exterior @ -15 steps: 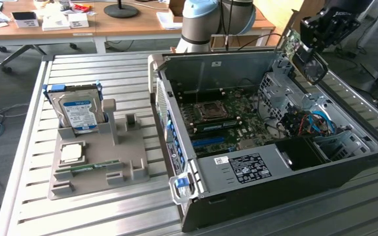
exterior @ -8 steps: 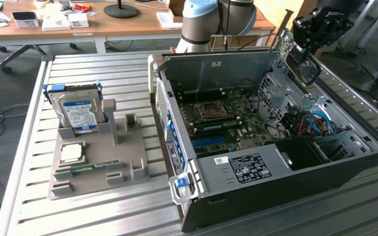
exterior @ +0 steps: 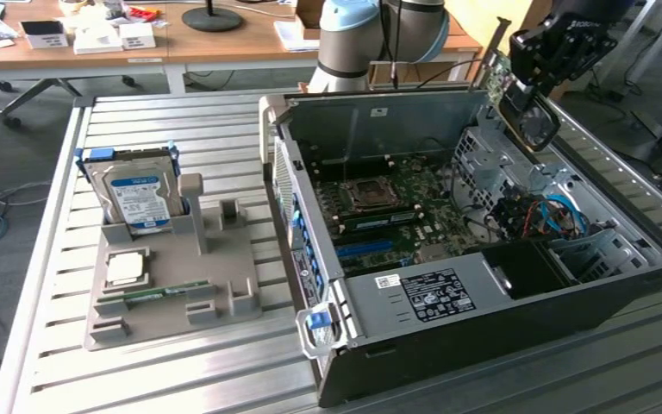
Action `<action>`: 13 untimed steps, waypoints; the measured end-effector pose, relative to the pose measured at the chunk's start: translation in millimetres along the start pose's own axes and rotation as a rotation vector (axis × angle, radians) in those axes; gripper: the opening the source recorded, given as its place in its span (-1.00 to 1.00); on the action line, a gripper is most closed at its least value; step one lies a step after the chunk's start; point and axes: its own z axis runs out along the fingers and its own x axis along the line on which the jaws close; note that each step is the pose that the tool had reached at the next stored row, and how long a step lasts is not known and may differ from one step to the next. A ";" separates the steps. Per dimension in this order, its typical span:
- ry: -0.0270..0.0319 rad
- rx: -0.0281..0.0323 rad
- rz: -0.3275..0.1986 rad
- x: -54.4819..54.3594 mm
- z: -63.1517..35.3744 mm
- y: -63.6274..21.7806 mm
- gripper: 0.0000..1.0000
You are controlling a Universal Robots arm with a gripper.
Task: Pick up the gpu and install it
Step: 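Pick up the gpu and move the gpu toward the slot, then insert the gpu into the slot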
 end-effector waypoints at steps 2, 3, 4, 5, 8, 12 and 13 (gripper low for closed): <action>-0.0003 0.0108 0.000 0.1 0.0 0.0 -0.47; -0.0004 0.0172 -0.001 0.1 0.1 0.0 -0.47; -0.0005 0.0229 -0.001 0.1 0.1 0.0 -0.47; -0.0006 0.0279 -0.001 0.1 0.1 0.0 -0.47; -0.0021 0.1072 -0.003 0.8 0.8 -0.1 -0.47; -0.0022 0.1074 -0.003 0.8 0.7 -0.1 -0.47; -0.0022 0.1073 -0.003 0.8 0.8 -0.1 -0.47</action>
